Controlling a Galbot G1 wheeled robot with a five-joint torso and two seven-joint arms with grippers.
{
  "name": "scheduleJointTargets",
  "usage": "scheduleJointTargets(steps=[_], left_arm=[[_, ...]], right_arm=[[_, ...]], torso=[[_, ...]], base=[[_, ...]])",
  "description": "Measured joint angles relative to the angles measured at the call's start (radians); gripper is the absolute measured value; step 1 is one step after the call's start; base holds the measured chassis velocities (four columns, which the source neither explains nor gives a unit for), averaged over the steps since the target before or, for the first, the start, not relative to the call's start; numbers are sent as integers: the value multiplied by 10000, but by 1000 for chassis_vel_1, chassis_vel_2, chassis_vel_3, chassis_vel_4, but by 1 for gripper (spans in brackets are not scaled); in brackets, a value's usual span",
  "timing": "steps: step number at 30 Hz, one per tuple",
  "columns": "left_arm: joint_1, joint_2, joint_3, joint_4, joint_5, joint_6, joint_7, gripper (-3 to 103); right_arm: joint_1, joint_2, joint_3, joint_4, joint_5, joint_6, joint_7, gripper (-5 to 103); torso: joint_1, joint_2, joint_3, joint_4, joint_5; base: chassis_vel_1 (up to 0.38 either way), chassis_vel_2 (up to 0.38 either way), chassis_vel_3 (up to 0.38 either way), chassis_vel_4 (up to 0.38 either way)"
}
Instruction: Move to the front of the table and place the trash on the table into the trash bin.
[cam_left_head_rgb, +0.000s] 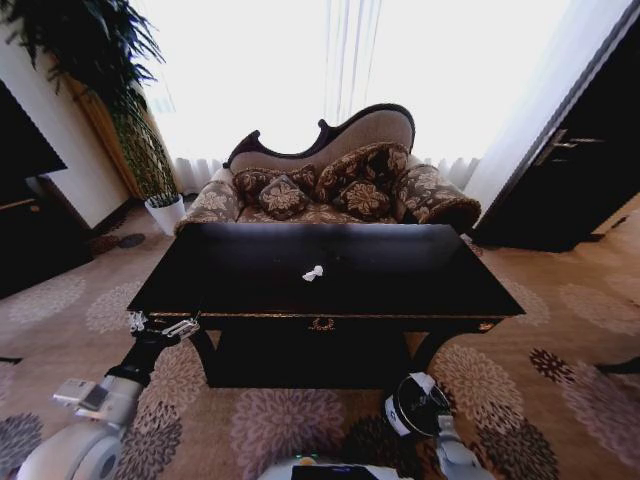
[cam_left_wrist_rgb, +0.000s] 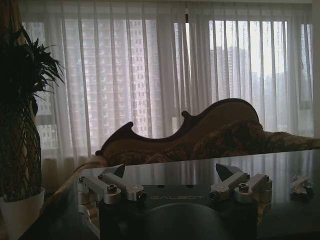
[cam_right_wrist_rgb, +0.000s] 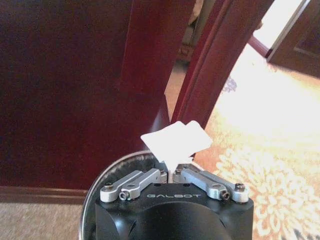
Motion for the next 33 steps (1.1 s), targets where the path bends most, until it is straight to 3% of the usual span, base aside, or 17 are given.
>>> scheduleJointTargets(steps=[2, 6, 8, 12, 17, 20, 25, 28, 33], left_arm=[[0, 0, 0, 0, 0, 0, 0, 100], [0, 0, 0, 0, 0, 0, 0, 100], [0, 0, 0, 0, 0, 0, 0, 100], [0, 0, 0, 0, 0, 0, 0, 100], [0, 0, 0, 0, 0, 0, 0, 100], [0, 0, 0, 0, 0, 0, 0, 100], [0, 0, 0, 0, 0, 0, 0, 100], [0, 0, 0, 0, 0, 0, 0, 100], [0, 0, 0, 0, 0, 0, 0, 100]], right_arm=[[-2, -18, 0, -53, 186, -66, -69, 1], [-5, -190, -121, -180, 889, -223, -156, 24], [7, -221, -130, -203, 950, -244, -177, 24], [117, -262, -105, -221, 1192, -323, -172, 46], [-5, -385, -158, -166, 1218, -349, -204, 57], [51, -644, -175, -428, 1340, -367, -286, 73], [-120, -515, -221, -136, 1382, -370, -321, 84], [-829, -182, -270, 898, 1536, -323, -336, 98], [-2130, 214, -217, 2326, 1591, 266, -575, 100]], torso=[[0, 0, 0, 0, 1], [0, 0, 0, 0, 0], [0, 0, -1, 0, 0], [0, 1, 0, 3, 0], [0, 1, 0, 0, 5], [-1, 2, -1, 0, -6], [0, 1, -1, 0, -1], [0, 2, -1, 4, -3], [-1, 2, -1, -1, 1]], base=[[0, 0, 0, 0], [0, 0, 0, 0], [0, 0, 0, 0], [0, 0, 0, 0], [0, 0, 0, 0], [0, 0, 0, 0], [0, 0, 0, 0], [0, 0, 0, 0], [0, 0, 0, 0]])
